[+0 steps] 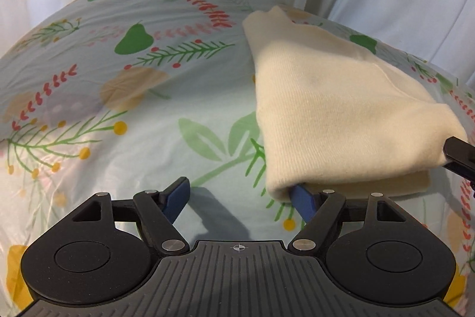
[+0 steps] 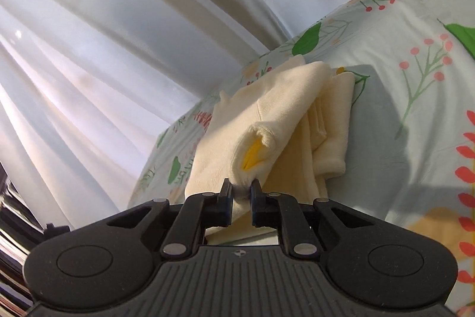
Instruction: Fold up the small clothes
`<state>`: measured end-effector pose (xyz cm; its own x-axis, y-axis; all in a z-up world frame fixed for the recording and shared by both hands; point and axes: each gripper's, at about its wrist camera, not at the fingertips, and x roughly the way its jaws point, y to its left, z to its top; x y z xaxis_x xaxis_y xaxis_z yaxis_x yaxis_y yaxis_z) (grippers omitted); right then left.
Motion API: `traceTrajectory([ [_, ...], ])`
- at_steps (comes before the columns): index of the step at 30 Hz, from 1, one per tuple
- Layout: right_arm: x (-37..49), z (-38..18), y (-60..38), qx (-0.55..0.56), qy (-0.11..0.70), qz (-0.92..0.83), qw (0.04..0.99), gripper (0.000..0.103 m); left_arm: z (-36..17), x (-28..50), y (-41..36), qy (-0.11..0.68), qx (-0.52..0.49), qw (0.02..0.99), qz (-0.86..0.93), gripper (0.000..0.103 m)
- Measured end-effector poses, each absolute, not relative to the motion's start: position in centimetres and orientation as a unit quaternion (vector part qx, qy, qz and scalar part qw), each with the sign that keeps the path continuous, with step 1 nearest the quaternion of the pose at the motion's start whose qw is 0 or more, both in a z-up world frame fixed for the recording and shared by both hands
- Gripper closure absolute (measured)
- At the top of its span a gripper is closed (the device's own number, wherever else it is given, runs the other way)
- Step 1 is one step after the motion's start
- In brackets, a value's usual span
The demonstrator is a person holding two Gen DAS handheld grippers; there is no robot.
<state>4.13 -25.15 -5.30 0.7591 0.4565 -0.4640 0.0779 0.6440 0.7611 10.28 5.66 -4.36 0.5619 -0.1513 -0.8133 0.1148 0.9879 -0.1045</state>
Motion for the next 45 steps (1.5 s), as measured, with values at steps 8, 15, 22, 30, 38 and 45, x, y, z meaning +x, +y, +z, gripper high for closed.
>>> traceTrajectory([
  [8,3.8,-7.0,-24.9,0.390,0.379,0.072,0.836,0.093,-4.6,10.5,6.6,0.475,-0.037,0.877,-0.066,0.022],
  [15,2.7,-6.5,-24.3,0.273,0.411,0.023,0.869,0.079,-4.3,9.3,8.0,0.480,-0.039,0.876,-0.036,0.025],
  [22,2.3,-2.3,-22.8,0.199,0.357,0.029,0.912,0.079,-2.0,8.9,8.6,0.448,-0.045,0.892,-0.029,0.025],
  [30,5.8,-5.7,-20.2,0.119,0.415,0.026,0.901,0.076,-4.3,11.6,4.9,0.460,-0.008,0.887,-0.040,0.019],
  [38,5.2,-5.3,-19.6,0.063,0.453,0.021,0.889,0.066,-4.1,10.3,5.7,0.470,-0.003,0.882,-0.042,0.016],
  [45,1.5,-3.0,-17.8,0.034,0.505,0.054,0.861,0.018,-4.5,6.1,6.0,0.521,0.032,0.851,-0.055,0.018],
])
